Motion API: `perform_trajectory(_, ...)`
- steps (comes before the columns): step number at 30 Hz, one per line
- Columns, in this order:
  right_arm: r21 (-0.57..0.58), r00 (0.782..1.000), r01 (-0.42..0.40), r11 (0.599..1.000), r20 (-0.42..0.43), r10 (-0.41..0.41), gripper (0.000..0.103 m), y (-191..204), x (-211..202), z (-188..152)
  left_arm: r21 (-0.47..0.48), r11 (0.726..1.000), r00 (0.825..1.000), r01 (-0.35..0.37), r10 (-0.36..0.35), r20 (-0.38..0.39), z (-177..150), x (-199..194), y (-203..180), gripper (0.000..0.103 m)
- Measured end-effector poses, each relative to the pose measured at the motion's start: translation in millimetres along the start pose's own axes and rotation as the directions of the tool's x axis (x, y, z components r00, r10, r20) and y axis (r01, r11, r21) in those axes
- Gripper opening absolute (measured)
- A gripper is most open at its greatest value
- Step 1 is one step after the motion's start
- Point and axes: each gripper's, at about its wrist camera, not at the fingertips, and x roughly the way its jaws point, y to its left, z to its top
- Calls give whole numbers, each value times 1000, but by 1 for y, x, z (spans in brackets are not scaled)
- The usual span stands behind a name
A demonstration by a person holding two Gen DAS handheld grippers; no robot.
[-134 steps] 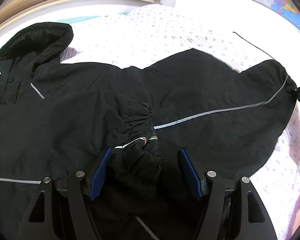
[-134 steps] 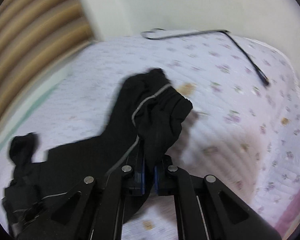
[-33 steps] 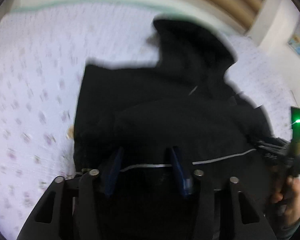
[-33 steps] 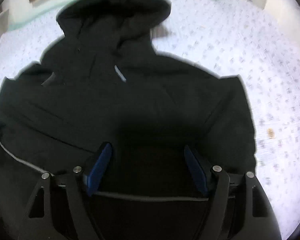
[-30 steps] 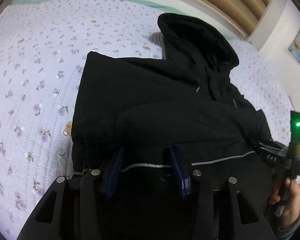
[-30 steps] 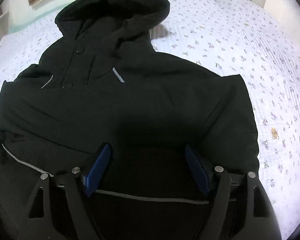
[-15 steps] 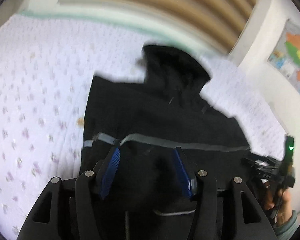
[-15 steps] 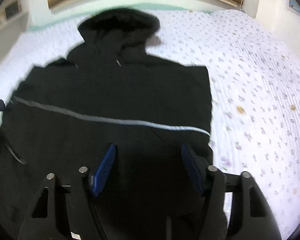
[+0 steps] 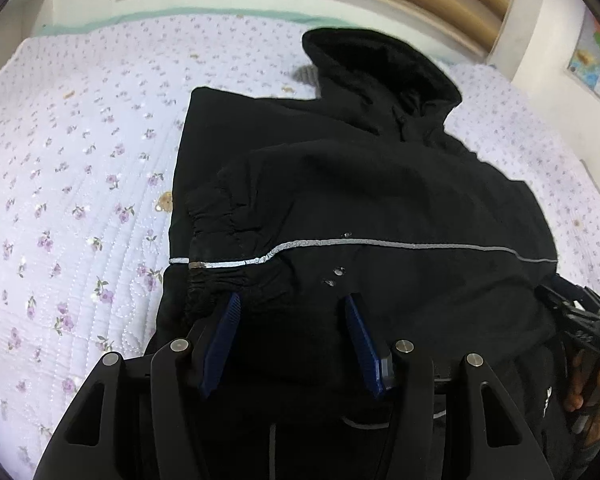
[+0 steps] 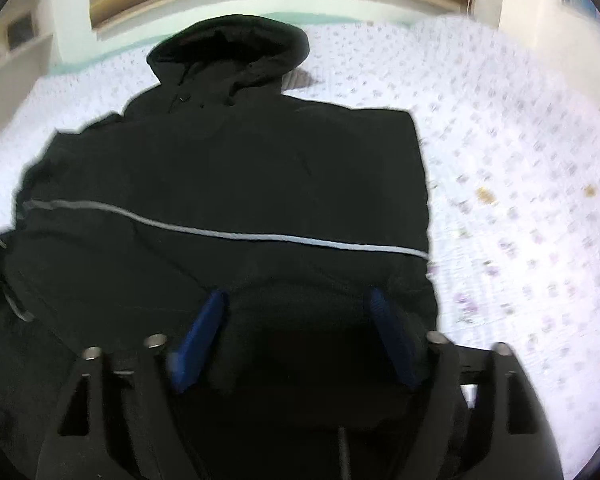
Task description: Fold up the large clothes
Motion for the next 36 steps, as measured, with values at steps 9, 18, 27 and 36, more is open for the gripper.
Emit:
perform_trajectory(9,-42,979,0,999,-203,-8,103,16,-6,30,-15,1000,980,-19,16,-198,43,-7,-10,56)
perform_trajectory(18,24,997,49,998,-59,-48,103,1,-73,155,-1,999,998,39,-39,-42,161,-78,-22,56)
perform_trajectory(27,133,998,22,991,-65,-13,99,-11,-14,261,69,996,999,51,-50,-19,270,-19,-53,56)
perform_trajectory(36,196,983,-32,980,-174,67,90,-36,119,293,-1,1000,993,28,-28,-113,322,130,-38,56)
